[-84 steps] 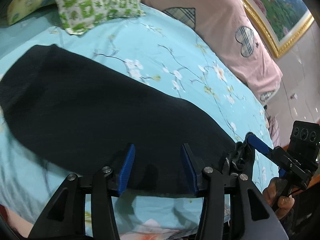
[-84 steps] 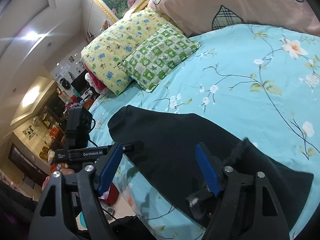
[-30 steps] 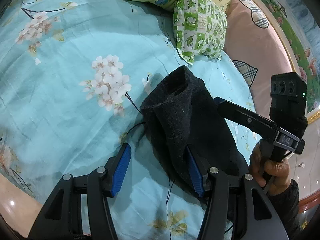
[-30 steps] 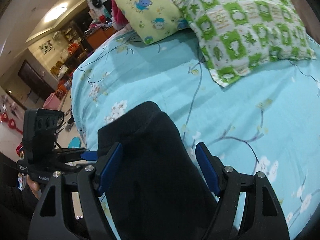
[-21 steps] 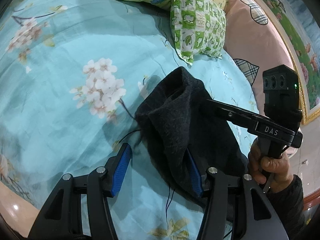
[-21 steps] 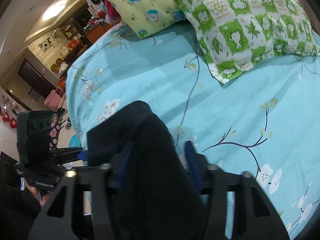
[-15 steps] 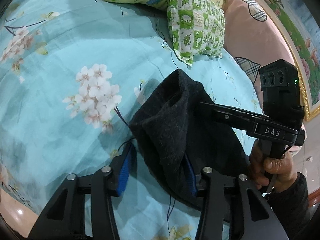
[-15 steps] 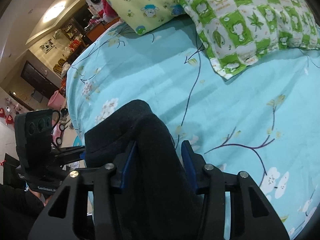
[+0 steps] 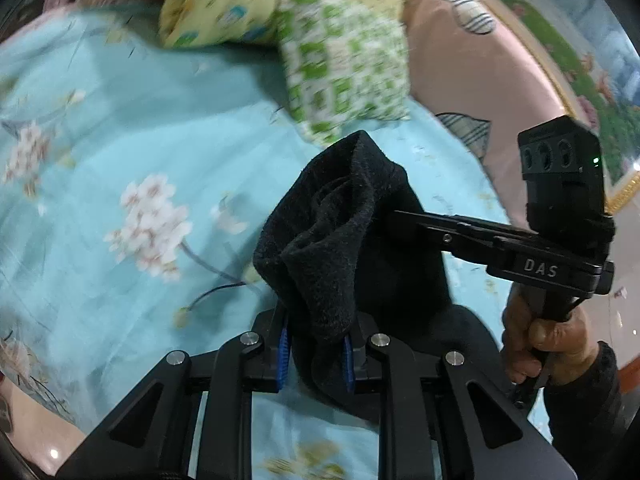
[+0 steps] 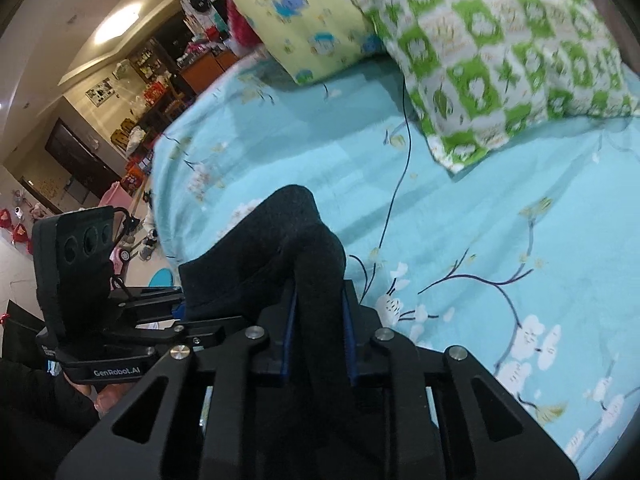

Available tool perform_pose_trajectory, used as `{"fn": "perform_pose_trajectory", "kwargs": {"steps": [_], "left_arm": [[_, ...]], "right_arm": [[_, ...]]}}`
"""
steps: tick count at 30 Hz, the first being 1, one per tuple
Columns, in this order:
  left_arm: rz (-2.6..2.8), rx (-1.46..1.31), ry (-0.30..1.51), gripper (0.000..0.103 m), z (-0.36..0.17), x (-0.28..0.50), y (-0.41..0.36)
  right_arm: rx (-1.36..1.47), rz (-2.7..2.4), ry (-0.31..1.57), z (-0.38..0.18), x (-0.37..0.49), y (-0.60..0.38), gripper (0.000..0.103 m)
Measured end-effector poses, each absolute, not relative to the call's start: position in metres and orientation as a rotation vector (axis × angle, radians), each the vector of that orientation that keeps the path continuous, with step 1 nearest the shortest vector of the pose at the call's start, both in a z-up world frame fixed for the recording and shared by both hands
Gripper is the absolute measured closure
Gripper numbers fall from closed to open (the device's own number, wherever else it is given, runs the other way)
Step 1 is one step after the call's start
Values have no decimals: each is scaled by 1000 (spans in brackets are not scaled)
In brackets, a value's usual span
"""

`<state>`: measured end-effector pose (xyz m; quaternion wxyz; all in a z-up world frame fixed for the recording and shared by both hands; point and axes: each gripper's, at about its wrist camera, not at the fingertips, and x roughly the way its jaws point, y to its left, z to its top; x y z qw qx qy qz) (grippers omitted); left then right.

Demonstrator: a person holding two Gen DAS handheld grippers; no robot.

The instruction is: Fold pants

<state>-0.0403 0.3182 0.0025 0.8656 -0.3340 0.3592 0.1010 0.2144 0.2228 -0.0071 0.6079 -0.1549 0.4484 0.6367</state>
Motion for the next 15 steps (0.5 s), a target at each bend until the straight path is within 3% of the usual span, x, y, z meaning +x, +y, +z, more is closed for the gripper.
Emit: {"fn": "perform_pose_trajectory", "kwargs": {"steps": [15], "left_arm": [[-64, -496, 645, 84, 110, -23, 212]], "right_arm": [[-135, 1416, 865, 69, 215, 101, 84]]}}
